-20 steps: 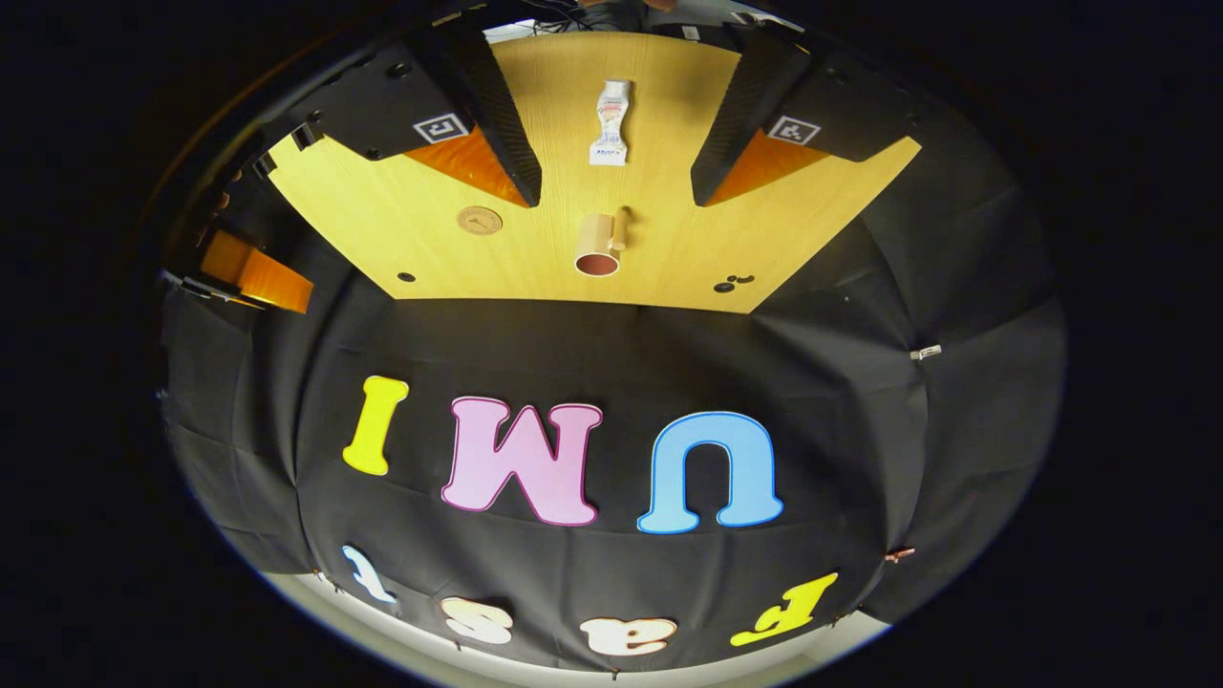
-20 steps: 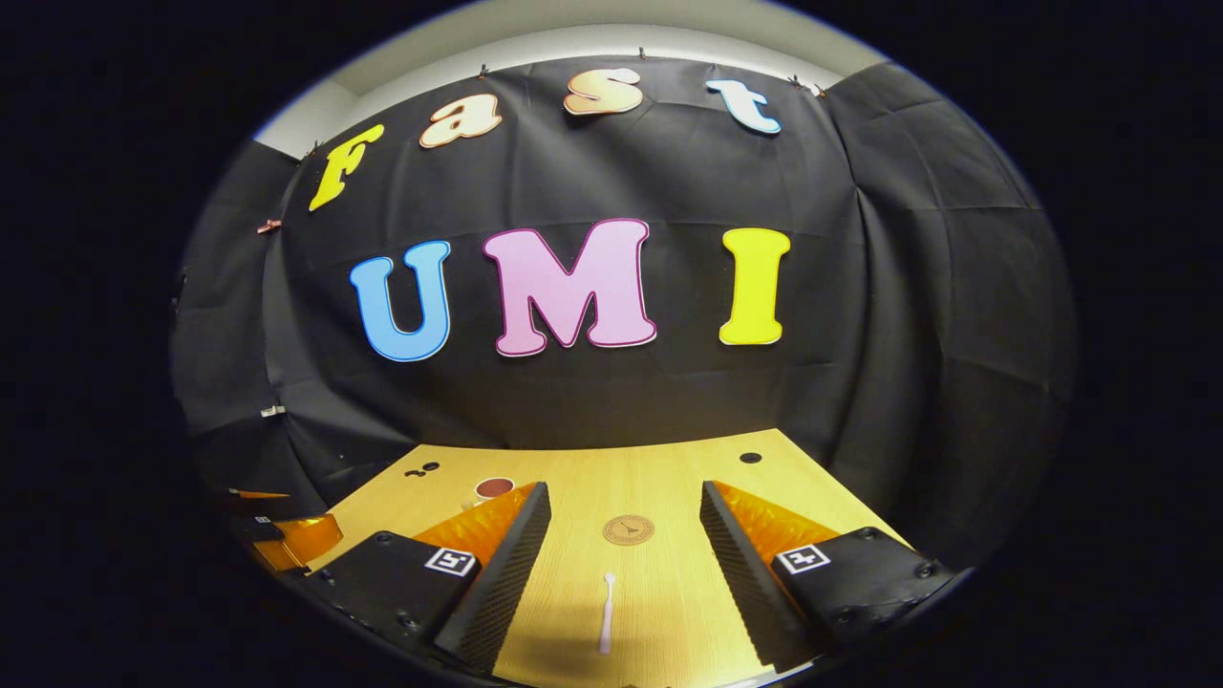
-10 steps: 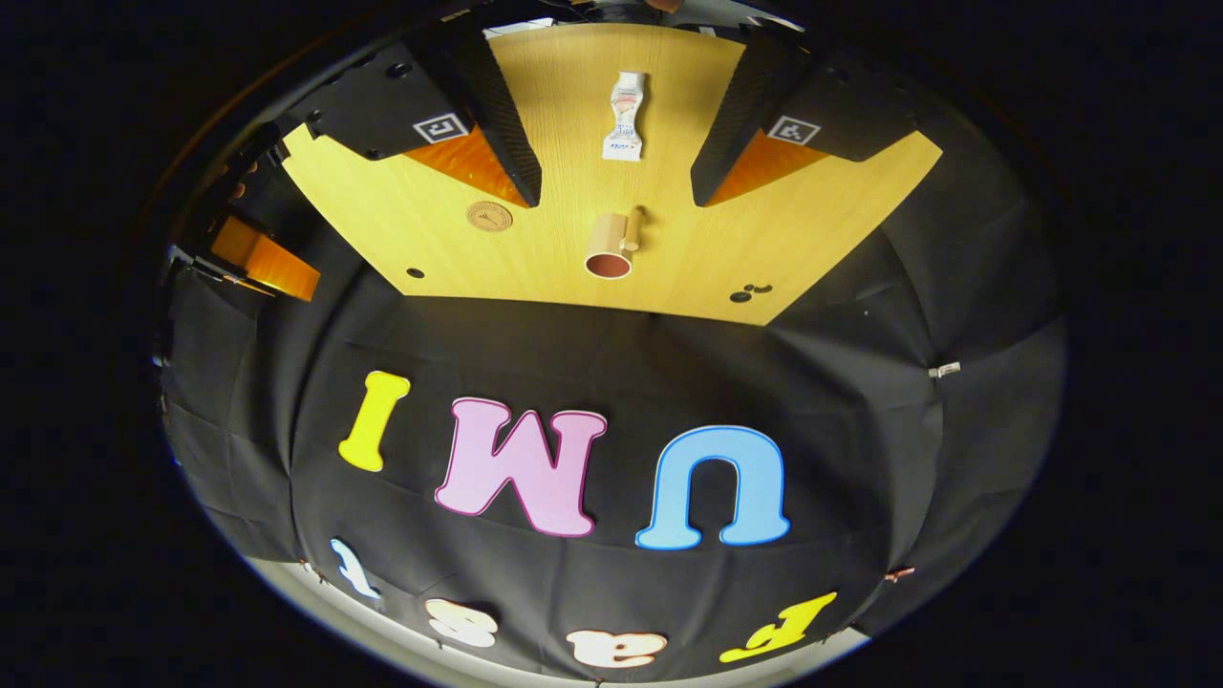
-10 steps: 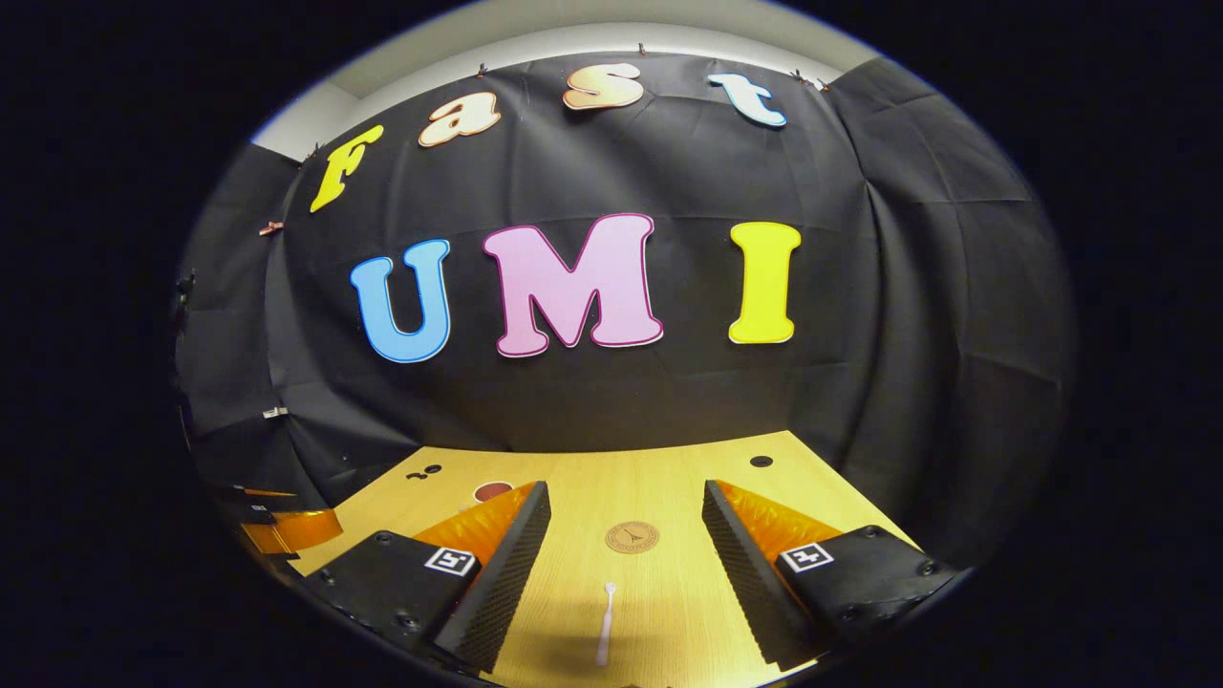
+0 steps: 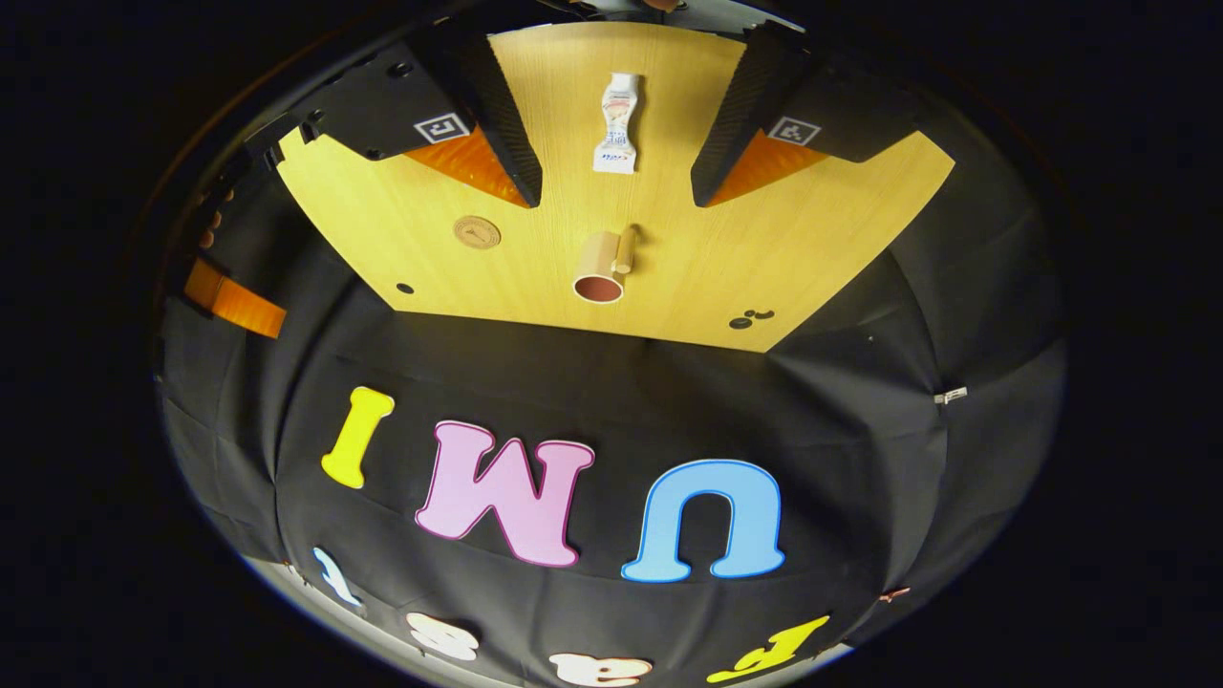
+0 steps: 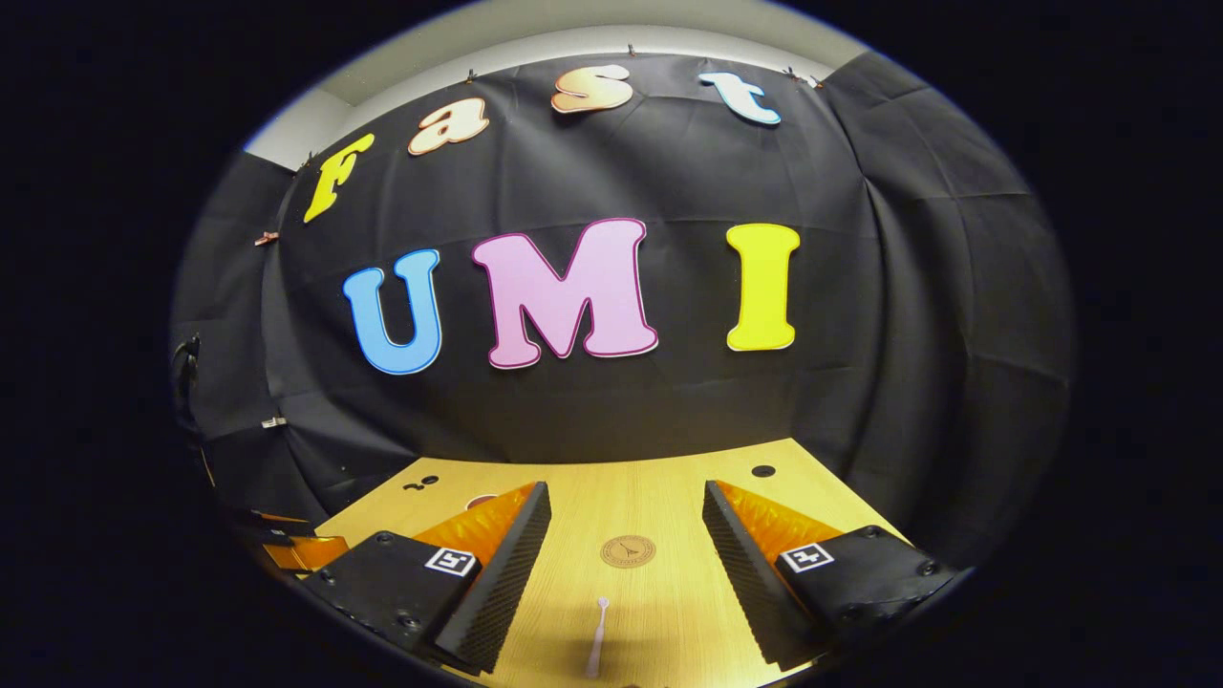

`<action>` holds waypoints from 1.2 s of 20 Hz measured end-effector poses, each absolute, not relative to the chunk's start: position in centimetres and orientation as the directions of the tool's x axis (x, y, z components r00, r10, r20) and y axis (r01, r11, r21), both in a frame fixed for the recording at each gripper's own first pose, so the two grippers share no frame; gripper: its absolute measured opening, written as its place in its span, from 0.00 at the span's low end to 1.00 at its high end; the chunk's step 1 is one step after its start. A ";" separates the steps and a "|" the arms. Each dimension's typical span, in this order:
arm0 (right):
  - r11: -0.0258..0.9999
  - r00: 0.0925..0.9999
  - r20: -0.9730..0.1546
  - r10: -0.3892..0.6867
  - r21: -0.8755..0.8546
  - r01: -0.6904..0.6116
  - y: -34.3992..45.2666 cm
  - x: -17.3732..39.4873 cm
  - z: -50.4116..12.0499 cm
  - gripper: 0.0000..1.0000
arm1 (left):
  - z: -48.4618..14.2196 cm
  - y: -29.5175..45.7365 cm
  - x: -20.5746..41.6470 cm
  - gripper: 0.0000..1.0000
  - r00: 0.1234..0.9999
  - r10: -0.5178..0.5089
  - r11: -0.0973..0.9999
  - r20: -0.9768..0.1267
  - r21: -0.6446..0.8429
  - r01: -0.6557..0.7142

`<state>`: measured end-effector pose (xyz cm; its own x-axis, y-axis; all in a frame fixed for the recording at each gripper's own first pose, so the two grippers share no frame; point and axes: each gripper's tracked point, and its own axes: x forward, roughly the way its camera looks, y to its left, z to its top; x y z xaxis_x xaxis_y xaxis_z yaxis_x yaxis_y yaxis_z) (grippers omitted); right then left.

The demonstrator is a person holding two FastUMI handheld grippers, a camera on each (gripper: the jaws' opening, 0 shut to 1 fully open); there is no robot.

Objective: Put the toothbrush and toothpaste on the desktop into the cup, then pick up the cup and place it on the coaster on the desktop.

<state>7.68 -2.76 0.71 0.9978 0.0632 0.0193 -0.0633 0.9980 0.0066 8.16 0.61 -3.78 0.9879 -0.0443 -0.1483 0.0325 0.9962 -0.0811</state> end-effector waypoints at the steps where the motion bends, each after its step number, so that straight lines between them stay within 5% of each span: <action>1: 0.998 0.998 0.016 0.067 0.005 -0.067 -2.8 8.0 0.6 0.98 | -4.2 0.7 8.5 0.97 0.986 -0.043 0.996 -0.159 -0.080 0.031; 24: 0.994 0.975 -0.193 0.109 0.024 -0.106 -6.7 15.3 -6.3 0.99 | -23.2 -1.0 18.4 0.97 0.841 0.034 0.998 -0.540 -0.027 -0.058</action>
<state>15.35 -6.74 -6.35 0.9752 0.1087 -0.1926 -0.1061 0.9941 0.0241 18.43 -0.99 -23.23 0.8413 0.0338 -0.5395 -0.0575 0.9980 -0.0272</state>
